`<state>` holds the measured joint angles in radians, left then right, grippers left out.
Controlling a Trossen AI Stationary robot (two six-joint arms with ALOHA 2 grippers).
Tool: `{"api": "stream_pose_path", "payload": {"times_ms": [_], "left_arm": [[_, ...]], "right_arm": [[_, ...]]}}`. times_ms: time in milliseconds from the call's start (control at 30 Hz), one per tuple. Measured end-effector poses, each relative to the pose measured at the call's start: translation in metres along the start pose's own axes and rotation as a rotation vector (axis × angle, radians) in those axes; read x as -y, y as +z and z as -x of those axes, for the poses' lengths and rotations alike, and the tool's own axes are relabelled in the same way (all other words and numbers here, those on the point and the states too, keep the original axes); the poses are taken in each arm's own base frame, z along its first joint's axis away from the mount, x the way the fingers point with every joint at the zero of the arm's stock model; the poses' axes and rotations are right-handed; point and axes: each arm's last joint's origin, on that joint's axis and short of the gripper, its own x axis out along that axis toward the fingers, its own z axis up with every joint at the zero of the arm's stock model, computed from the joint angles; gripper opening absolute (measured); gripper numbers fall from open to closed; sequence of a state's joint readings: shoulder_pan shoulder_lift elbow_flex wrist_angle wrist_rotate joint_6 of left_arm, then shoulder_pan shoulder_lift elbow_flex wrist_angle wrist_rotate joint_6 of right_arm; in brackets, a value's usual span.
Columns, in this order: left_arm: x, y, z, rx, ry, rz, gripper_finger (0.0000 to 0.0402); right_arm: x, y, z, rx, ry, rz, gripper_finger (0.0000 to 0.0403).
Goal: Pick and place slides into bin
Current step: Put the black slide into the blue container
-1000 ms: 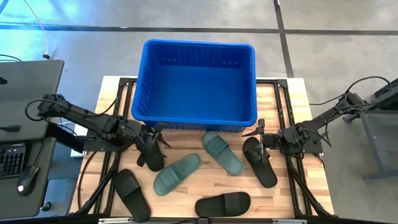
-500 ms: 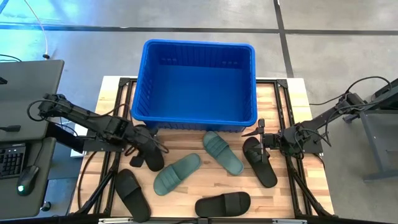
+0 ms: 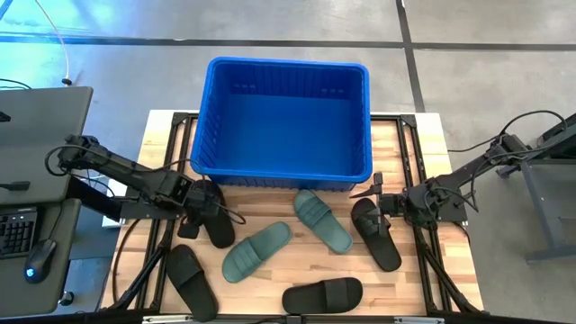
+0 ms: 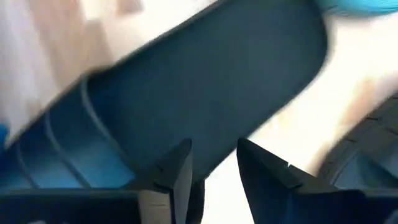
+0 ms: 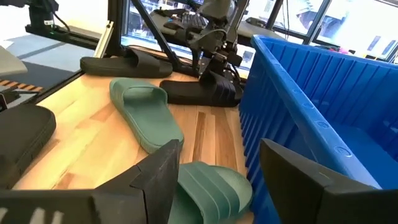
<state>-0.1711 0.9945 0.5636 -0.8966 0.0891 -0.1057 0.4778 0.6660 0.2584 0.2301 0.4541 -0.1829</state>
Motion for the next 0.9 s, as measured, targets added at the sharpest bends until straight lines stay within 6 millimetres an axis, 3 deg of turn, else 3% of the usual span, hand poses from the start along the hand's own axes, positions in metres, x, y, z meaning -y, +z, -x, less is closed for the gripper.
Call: {"api": "stream_pose_path", "payload": {"times_ms": [300, 667, 900], "left_arm": [[0.007, 0.019, 0.001, 0.184, -0.160, -0.162, 0.0151], [0.044, 0.032, -0.031, 0.102, -0.289, -0.228, 0.0161], [0.045, 0.033, -0.048, 0.033, -0.202, -0.216, 0.0162]], "right_arm": [[0.000, -0.001, 0.000, -0.011, 0.002, 0.006, 0.0213], [0.000, -0.003, 0.000, -0.026, 0.004, 0.013, 0.0211], [-0.001, -0.003, 0.000, -0.029, 0.005, 0.014, 0.0213]]}}
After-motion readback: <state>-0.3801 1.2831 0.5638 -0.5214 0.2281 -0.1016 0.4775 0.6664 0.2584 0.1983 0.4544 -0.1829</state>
